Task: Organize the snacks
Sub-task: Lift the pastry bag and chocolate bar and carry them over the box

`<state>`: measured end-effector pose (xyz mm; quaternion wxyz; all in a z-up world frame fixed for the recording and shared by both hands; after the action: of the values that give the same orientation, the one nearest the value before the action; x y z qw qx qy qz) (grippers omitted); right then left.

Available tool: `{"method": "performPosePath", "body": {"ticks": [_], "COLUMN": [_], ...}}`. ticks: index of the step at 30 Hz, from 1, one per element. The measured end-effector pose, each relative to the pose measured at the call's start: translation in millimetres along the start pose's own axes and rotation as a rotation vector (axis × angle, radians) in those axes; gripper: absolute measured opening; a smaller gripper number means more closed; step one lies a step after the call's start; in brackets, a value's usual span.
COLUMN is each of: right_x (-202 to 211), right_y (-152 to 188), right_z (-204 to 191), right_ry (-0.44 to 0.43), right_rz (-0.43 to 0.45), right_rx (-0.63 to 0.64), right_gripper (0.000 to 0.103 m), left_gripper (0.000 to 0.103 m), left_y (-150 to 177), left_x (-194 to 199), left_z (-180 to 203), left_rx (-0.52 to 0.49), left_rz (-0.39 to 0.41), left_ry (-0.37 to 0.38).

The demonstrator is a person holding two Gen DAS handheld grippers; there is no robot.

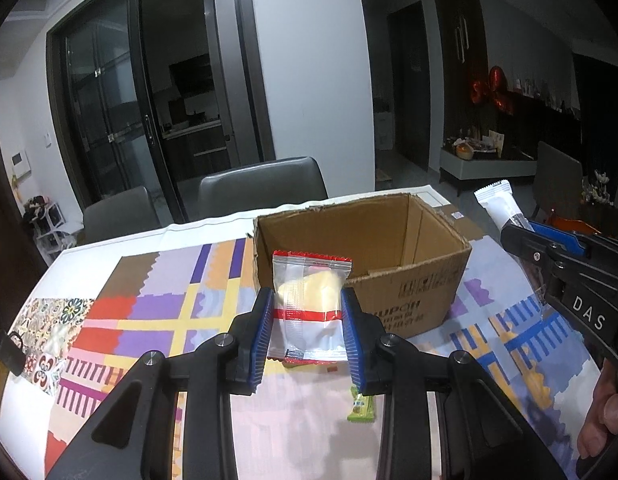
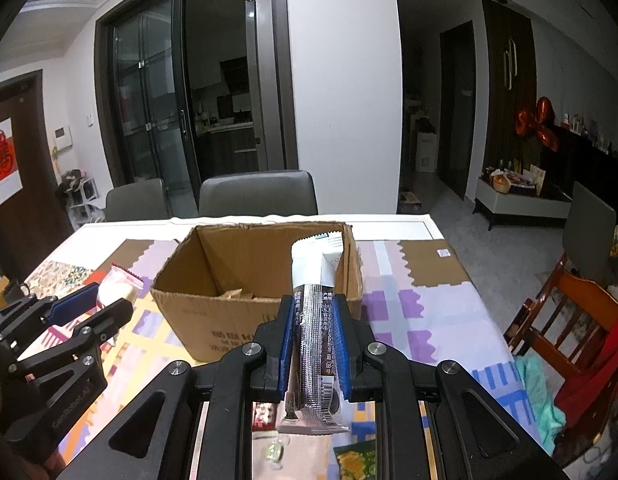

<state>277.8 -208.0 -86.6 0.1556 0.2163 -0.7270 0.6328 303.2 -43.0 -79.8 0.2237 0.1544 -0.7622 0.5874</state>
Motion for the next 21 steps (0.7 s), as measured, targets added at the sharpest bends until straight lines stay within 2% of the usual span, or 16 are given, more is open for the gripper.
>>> {"method": "performPosePath", "body": {"ticks": [21], "right_x": [-29], "right_y": [-28], "right_z": [0], "right_ry": [0.001], "right_rz": [0.016], "right_rx": [0.004], "right_gripper": [0.020], "left_gripper": [0.033], "left_y": [-31], "left_x": [-35], "left_z": [-7], "left_rx": [0.039], "left_rz": [0.020], "left_ry": [-0.023]}}
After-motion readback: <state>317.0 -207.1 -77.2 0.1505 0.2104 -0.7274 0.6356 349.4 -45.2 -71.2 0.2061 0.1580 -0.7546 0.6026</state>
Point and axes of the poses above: each gripper's, at about its wrist camera, not at the fingertips, and x roughly against the way its jaws point, z to its right, y to its underside, the point moved 5 cm from there along -x, roughly the way its jaws point, and after that the axes turned 10 degrees about -y, right-handed, at the moved point
